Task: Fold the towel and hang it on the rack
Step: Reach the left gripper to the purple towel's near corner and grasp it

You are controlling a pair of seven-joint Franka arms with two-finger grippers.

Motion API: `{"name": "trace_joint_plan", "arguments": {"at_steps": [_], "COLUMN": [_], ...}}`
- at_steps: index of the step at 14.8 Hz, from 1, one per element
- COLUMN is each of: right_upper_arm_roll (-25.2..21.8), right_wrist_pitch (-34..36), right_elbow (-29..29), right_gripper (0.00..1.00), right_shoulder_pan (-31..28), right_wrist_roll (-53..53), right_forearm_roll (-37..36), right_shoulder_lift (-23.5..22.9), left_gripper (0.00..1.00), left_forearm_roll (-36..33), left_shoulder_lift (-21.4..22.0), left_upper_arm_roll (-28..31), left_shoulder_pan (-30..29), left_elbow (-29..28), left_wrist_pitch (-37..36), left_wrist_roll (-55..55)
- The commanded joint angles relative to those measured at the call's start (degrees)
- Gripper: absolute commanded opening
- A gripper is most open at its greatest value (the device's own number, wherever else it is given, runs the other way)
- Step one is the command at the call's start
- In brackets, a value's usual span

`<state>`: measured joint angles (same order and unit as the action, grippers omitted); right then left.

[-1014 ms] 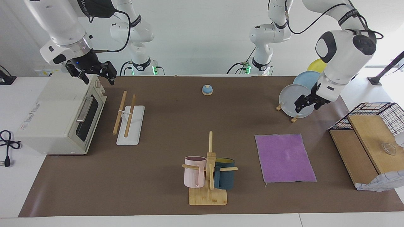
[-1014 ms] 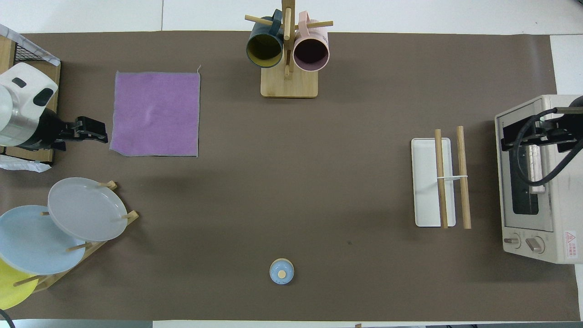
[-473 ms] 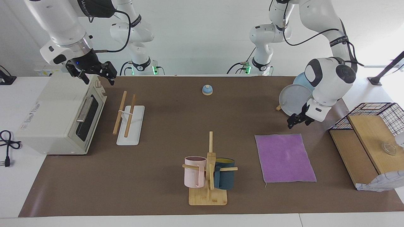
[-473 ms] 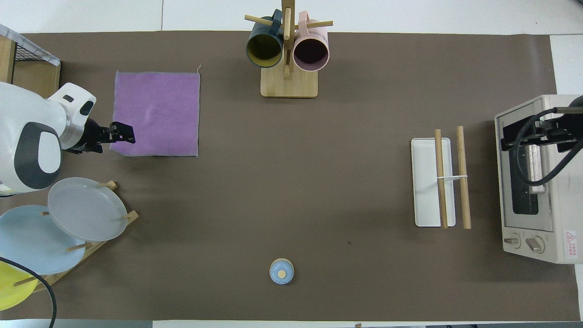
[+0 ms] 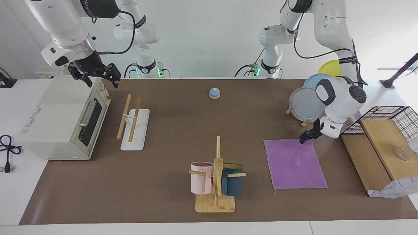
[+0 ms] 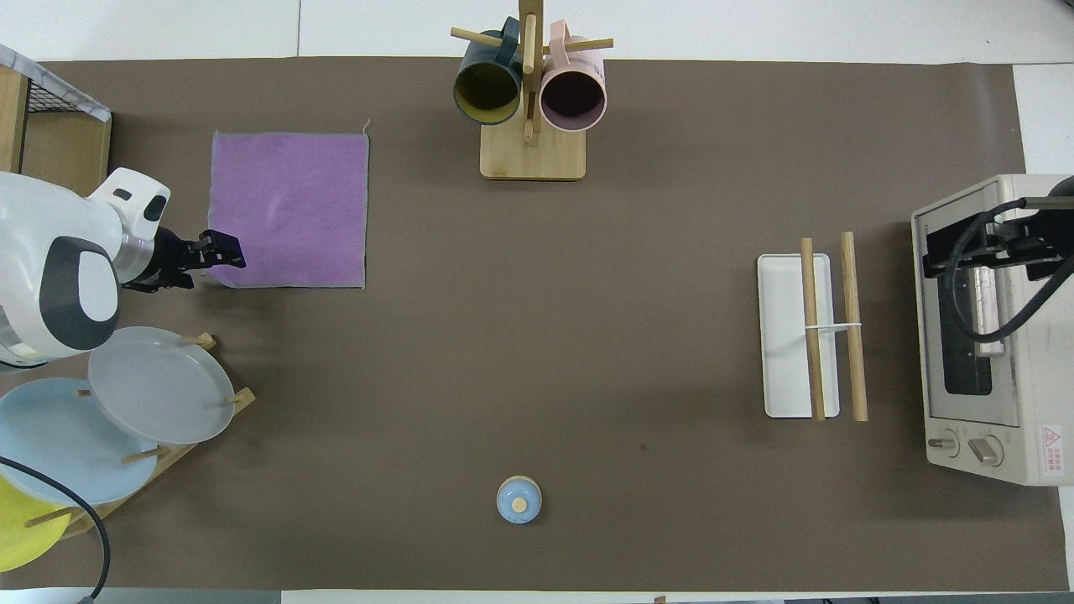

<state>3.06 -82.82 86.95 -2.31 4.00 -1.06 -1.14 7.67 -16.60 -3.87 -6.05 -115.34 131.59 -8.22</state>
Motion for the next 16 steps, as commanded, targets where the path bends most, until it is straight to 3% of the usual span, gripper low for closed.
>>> {"name": "trace_joint_plan", "arguments": {"at_steps": [1,5,9,10,13,14,16], "right_upper_arm_roll": [0.1,0.1,0.1,0.1,0.1,0.1,0.1], "right_wrist_pitch": [0.6,0.6,0.6,0.6,0.6,0.6,0.6], "right_elbow": [0.6,0.6,0.6,0.6,0.6,0.6,0.5], "right_gripper": [1.0,1.0,1.0,1.0,1.0,1.0,1.0], "right_shoulder_pan": [-0.5,-0.5,-0.5,-0.5,-0.5,-0.5,-0.5], "right_wrist_roll": [-1.5,-1.5,-1.5,-1.5,-1.5,-1.5,-1.5], "right_forearm_roll": [1.1,1.1,1.1,1.1,1.1,1.1,1.1], "right_shoulder_lift": [0.9,0.9,0.9,0.9,0.9,0.9,0.9], "left_gripper": [0.8,0.53,0.49,0.42,0.07,0.0,0.0], "left_forearm_roll": [1.0,2.9,2.9,2.9,2.9,2.9,2.9], "left_shoulder_lift": [0.1,-0.1,0.0,0.0,0.0,0.1,0.1], "left_upper_arm_roll": [0.0,0.0,0.0,0.0,0.0,0.0,0.0], "left_shoulder_pan": [-0.5,-1.4,-1.5,-1.6,-1.6,-1.6,-1.6], "left_elbow": [-0.9,-0.7,-1.0,-1.3,-1.3,-1.3,-1.3], "left_wrist_pitch": [1.7,1.3,1.3,1.4,1.3,1.2,1.2], "left_wrist_roll": [-0.5,-0.5,-0.6,-0.5,-0.5,-0.4,-0.3]}}
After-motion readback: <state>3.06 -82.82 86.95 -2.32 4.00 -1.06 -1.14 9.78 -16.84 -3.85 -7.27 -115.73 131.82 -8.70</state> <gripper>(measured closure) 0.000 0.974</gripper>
